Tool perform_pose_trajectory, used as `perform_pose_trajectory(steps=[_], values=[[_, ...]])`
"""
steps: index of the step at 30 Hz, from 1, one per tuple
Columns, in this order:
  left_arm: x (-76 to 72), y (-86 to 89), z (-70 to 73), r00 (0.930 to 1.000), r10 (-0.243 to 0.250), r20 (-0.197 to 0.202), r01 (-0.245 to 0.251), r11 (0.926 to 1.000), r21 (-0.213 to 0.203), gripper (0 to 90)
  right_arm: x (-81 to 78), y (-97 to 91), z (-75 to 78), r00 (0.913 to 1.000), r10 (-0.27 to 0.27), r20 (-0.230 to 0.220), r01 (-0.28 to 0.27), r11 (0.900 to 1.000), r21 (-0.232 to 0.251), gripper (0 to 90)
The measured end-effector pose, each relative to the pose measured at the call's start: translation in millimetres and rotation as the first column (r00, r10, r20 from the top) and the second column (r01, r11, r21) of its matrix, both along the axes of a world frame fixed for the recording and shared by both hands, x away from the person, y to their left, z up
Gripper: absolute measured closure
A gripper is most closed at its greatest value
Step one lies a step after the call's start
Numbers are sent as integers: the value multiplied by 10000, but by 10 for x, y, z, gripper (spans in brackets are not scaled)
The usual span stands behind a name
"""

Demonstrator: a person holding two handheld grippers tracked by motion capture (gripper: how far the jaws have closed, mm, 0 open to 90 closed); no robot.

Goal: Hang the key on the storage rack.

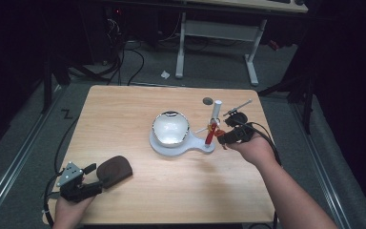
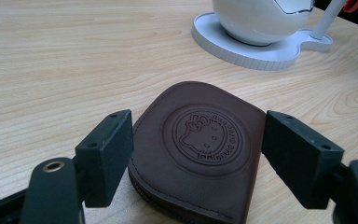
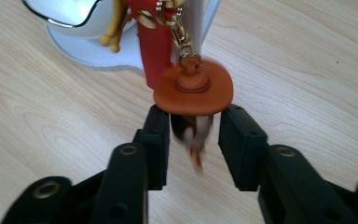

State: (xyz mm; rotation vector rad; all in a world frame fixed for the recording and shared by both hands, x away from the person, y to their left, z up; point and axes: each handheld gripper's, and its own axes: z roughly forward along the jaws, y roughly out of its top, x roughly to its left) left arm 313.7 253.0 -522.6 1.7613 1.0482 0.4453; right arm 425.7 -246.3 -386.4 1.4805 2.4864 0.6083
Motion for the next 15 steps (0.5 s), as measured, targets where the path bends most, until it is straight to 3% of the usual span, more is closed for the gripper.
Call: perform_pose_trajectory(steps=[15], values=[[11, -26, -1, 9999, -106, -15, 106, 9999, 84, 253, -93, -73, 58, 9998, -92, 159, 90, 9999, 133, 602]])
